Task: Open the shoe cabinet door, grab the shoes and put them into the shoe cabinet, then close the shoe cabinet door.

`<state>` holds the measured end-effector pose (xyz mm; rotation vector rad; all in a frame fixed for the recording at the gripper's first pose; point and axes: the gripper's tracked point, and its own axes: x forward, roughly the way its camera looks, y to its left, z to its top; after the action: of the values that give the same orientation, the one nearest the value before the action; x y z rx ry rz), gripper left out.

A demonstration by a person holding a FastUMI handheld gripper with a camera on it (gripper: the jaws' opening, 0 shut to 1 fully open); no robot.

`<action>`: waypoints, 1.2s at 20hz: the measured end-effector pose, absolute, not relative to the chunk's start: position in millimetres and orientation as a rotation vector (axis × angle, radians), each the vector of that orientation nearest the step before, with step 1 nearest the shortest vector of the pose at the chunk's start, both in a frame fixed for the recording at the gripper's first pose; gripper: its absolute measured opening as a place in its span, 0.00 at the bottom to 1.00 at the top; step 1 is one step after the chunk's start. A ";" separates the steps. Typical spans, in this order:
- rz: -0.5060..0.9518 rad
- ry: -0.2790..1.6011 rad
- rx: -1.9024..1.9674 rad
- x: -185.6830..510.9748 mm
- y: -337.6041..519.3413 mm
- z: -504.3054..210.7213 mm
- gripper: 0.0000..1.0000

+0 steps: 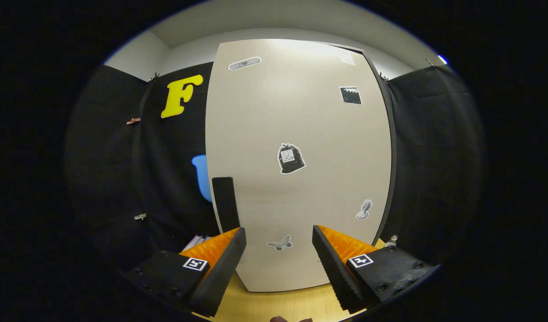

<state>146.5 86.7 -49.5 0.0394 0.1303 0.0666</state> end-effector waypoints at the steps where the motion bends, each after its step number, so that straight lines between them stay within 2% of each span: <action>1: 0.068 0.126 0.032 141.4 83.8 -48.1 0.98; 15: 0.083 0.114 0.031 64.5 48.7 -40.4 0.98; 24: 0.048 0.108 0.016 38.3 11.1 -40.4 0.98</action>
<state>38.3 11.1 -40.4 0.0157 0.1084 0.0484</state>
